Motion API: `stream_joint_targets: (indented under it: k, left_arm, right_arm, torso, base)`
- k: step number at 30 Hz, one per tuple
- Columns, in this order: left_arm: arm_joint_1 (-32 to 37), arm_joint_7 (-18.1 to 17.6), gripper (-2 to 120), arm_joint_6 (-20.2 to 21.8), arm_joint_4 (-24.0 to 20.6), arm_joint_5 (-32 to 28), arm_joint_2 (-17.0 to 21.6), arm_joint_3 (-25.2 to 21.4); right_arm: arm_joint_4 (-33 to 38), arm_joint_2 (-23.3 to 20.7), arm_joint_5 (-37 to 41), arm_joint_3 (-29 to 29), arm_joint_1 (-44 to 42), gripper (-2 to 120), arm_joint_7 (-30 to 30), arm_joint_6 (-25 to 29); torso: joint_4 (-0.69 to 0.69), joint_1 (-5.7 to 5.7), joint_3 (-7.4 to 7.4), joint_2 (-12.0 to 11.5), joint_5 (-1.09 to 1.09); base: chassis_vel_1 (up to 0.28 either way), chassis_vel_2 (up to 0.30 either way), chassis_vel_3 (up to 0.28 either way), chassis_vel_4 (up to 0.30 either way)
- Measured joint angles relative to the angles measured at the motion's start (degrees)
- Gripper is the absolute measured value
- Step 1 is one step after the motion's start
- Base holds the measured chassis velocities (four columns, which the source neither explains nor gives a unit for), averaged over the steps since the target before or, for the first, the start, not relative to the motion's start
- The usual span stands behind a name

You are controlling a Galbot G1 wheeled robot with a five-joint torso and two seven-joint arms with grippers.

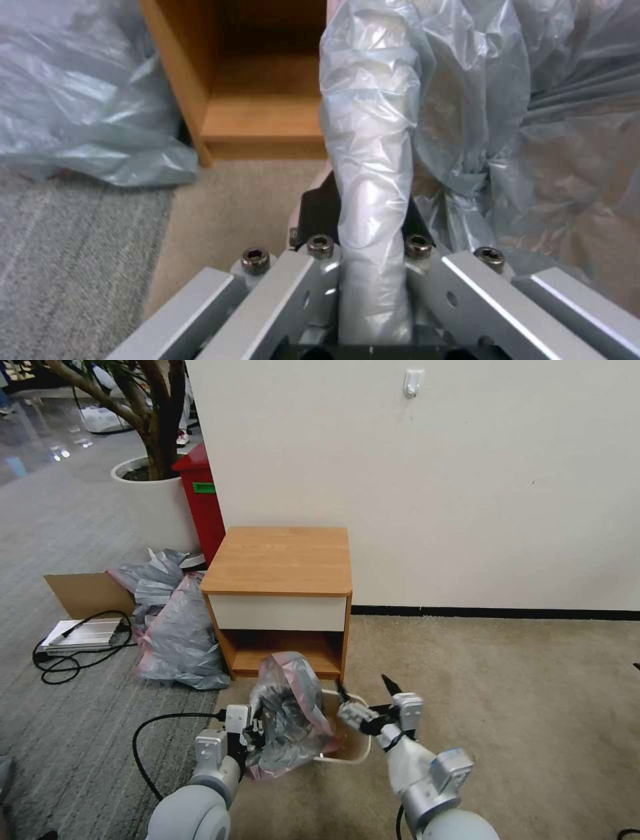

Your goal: Pick up the garbage bag from the table and place it over the trash can.

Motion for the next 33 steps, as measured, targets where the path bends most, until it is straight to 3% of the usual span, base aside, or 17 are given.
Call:
stream_joint_targets:
  k: [8,15,26,30,33]
  left_arm:
    - [1.3,-0.4,4,0.0,-2.9,0.9,-0.7,0.1]
    - [1.9,-0.4,4,0.1,-3.4,1.2,-0.9,0.1]
    - [2.2,-0.2,4,0.1,-4.1,1.1,-1.3,0.0]
    - [2.2,-0.2,4,0.1,-4.1,1.0,-1.2,-0.2]
    - [2.0,-0.1,4,0.2,-3.8,0.9,-0.8,-0.4]
  right_arm:
    - [-3.3,1.0,-4.6,-7.0,6.4,100,-5.0,-5.7]
    - [-5.8,2.2,-2.9,-8.3,9.4,98,-5.0,-7.7]
    - [-14.3,5.2,1.6,-8.5,14.2,86,-2.5,-8.0]
    - [-15.2,6.1,2.5,-8.0,14.3,72,-1.9,-7.9]
    - [-14.8,5.7,3.3,-7.8,14.1,55,-1.4,-7.7]
  torso:
    - [0.01,0.0,0.0,0.0,0.0]
    - [0.0,0.0,0.0,0.0,0.0]
    - [0.01,0.0,0.0,0.0,0.0]
    - [0.01,0.0,0.0,0.0,0.0]
    - [0.01,0.0,0.0,0.0,0.0]
  base:
    - [0.0,0.0,0.0,0.0]
    - [0.0,0.0,0.0,0.0]
    - [0.0,0.0,0.0,0.0]
    - [0.0,0.0,0.0,0.0]
    - [0.0,0.0,0.0,0.0]
